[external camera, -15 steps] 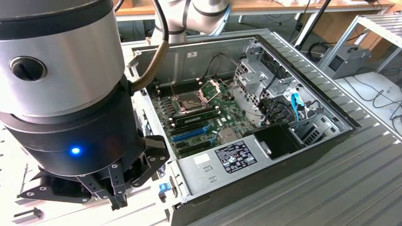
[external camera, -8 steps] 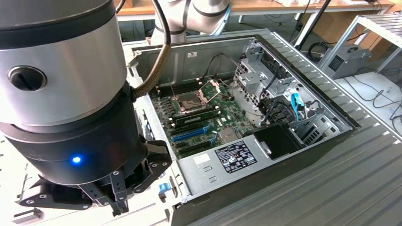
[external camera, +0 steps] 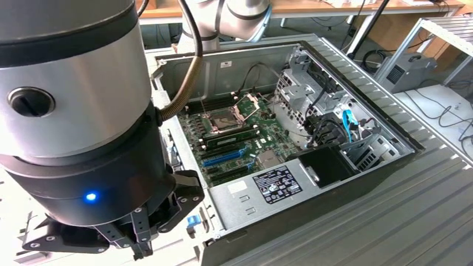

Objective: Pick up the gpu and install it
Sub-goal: 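Reach for the gpu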

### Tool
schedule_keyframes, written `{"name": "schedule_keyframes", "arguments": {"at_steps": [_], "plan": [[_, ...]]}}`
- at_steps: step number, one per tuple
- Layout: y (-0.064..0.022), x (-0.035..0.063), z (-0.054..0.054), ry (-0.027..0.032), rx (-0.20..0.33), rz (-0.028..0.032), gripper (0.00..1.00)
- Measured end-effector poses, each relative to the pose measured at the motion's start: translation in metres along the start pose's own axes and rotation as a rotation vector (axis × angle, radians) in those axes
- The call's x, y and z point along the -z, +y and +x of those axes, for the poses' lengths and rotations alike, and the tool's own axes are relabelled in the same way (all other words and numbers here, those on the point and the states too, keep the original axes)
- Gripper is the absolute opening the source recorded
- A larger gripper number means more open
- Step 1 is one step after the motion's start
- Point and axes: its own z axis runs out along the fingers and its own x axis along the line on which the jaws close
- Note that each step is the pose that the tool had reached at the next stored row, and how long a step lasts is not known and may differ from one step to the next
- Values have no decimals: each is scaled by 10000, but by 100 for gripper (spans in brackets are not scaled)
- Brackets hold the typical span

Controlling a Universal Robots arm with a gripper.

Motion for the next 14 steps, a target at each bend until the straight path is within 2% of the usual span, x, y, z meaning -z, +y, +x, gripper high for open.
{"name": "schedule_keyframes", "arguments": {"at_steps": [14], "plan": [[-103, -13, -7, -5, 2, 66, 11]]}}
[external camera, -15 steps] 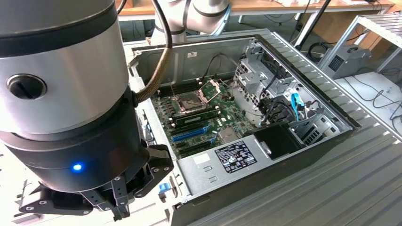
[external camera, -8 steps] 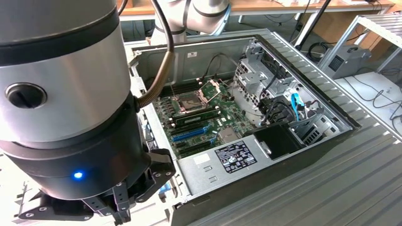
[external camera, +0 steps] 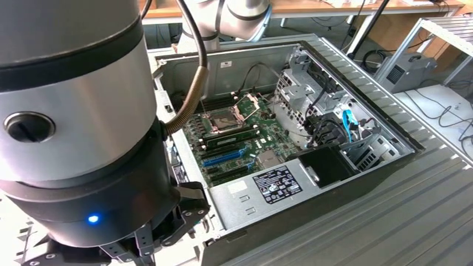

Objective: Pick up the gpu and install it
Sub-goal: 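Reach for the gpu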

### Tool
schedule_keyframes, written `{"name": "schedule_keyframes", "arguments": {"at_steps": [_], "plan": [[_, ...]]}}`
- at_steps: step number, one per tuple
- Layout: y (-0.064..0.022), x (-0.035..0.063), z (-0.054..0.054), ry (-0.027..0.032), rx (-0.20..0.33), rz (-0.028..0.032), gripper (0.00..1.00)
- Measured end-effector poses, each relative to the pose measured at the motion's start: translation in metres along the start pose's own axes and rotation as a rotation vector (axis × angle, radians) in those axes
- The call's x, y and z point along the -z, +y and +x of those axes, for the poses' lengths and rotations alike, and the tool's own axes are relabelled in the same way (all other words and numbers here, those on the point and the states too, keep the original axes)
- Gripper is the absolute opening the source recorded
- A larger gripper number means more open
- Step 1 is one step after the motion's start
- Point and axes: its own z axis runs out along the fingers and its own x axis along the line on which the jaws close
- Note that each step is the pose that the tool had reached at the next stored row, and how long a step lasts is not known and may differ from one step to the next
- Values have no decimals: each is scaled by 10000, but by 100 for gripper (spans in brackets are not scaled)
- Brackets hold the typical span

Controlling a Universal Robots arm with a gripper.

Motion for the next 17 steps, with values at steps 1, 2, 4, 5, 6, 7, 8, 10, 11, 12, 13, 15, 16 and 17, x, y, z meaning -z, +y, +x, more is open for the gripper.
{"name": "schedule_keyframes", "arguments": {"at_steps": [1, 2, 4, 5, 6, 7, 8, 10, 11, 12, 13, 15, 16, 17], "plan": [[-7, -1, -1, -1, 0, 5, 11], [-16, -2, -1, -1, 0, 11, 11], [-29, -4, -2, -2, 0, 19, 11], [-37, -4, -3, -2, 0, 25, 11], [-48, -6, -3, -2, 0, 31, 11], [-56, -8, -4, -3, 1, 36, 11], [-63, -8, -4, -3, 1, 41, 11], [-79, -11, -5, -4, 1, 52, 11], [-86, -12, -6, -4, 1, 56, 11], [-93, -12, -7, -5, 2, 61, 11], [-100, -12, -7, -4, 1, 66, 11], [-114, -15, -8, -6, 2, 75, 11], [-121, -16, -9, -6, 2, 79, 11], [-129, -17, -9, -6, 2, 85, 11]]}}
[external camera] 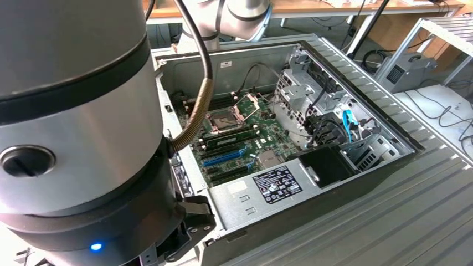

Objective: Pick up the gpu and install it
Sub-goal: 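Reach for the gpu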

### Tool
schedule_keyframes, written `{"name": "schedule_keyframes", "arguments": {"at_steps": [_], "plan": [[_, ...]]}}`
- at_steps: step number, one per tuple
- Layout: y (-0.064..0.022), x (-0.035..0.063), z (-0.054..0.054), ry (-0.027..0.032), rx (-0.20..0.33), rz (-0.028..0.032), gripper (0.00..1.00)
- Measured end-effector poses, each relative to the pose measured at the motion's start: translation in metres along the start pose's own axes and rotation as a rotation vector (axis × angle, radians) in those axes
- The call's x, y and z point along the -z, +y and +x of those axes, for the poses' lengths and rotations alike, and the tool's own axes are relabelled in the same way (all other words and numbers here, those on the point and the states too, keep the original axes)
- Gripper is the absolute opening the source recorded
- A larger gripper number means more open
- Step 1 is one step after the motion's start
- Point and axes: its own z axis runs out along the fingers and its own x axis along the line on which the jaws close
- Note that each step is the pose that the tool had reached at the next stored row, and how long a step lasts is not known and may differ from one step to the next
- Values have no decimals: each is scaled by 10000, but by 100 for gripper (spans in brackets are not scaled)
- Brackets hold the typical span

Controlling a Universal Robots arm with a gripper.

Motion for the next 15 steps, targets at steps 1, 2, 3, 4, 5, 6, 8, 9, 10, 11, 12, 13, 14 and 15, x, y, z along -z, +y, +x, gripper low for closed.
{"name": "schedule_keyframes", "arguments": {"at_steps": [1, 2, 3, 4, 5, 6, 8, 9, 10, 11, 12, 13, 14, 15], "plan": [[-7, -1, -1, -1, 1, 4, 11], [-14, -3, -1, -1, 1, 8, 11], [-21, -3, -2, -1, 1, 13, 11], [-28, -4, -2, -2, 1, 18, 11], [-35, -6, -2, -2, 1, 22, 11], [-39, -6, -2, -3, 0, 24, 11], [-34, -5, -3, -1, 0, 9, 11], [-29, -4, -3, 0, 0, 0, 11], [-25, -4, -2, 0, 1, -6, 11], [-20, -3, -2, 0, 1, -11, 11], [-9, -1, 0, 1, -1, -15, 11], [4, 1, 0, 1, -1, -20, 11], [19, 2, 2, 1, -1, -25, 11], [33, 5, 3, 2, -1, -27, 11]]}}
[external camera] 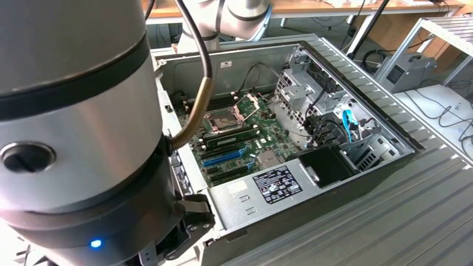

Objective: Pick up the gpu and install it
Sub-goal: 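Reach for the gpu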

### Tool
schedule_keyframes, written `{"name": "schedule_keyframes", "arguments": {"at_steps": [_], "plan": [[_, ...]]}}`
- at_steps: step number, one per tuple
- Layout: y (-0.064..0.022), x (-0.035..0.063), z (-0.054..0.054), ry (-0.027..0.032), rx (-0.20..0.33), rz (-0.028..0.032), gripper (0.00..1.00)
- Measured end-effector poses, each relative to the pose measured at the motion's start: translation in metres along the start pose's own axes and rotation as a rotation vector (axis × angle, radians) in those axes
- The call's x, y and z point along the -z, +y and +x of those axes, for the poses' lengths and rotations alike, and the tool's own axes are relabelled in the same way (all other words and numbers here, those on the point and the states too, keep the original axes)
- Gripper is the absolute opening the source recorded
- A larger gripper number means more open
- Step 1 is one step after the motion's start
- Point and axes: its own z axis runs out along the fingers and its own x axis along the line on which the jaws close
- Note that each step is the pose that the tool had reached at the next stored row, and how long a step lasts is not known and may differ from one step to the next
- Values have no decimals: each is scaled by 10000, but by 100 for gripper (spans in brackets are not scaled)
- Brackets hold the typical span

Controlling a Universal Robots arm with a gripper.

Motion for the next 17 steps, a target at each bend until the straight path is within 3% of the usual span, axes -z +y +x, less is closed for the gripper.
{"name": "schedule_keyframes", "arguments": {"at_steps": [9, 17], "plan": [[107, 15, 7, 2, -1, -24, 11], [328, 45, 23, 4, -1, -56, 11]]}}
